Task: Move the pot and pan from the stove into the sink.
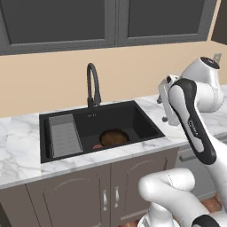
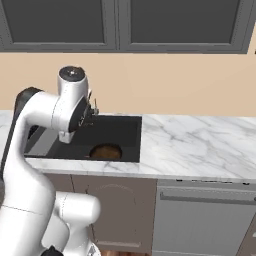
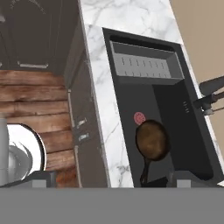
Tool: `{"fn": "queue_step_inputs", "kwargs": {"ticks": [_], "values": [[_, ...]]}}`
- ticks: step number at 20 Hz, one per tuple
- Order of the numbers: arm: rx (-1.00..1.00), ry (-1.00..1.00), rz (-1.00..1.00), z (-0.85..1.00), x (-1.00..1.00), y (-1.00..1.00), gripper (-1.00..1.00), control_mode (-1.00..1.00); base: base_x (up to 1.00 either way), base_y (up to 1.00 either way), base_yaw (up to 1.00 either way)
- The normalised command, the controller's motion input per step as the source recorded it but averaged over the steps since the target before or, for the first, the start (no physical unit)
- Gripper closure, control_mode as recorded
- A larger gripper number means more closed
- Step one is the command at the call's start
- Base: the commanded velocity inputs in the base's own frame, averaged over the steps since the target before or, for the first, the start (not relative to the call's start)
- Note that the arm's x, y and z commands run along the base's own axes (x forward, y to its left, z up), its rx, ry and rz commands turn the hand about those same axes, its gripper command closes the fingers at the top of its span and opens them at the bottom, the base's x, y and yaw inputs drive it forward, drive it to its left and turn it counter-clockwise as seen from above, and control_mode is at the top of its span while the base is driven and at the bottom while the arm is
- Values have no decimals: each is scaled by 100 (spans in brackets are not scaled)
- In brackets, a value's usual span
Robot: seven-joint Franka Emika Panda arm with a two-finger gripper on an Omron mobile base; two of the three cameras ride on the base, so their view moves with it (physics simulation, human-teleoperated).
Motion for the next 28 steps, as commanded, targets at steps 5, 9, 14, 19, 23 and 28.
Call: {"fn": "queue_step_inputs", "kwargs": {"ticks": [5, 9, 14, 19, 23, 28], "values": [[-4, -25, 6, 0, -92, 0, -100, -100, 0, 0, 0], [-7, -47, 7, 0, -57, 0, -100, -100, 0, 0, 0], [0, -6, 0, 1, -6, 0, -100, -100, 0, 0, 0], [0, 0, 0, -2, -10, 0, -100, -100, 0, 0, 0], [0, 0, 0, 0, 0, 0, -100, 100, -75, 0, 0], [0, 0, 0, 0, 0, 0, -100, 100, -90, 0, 0]]}}
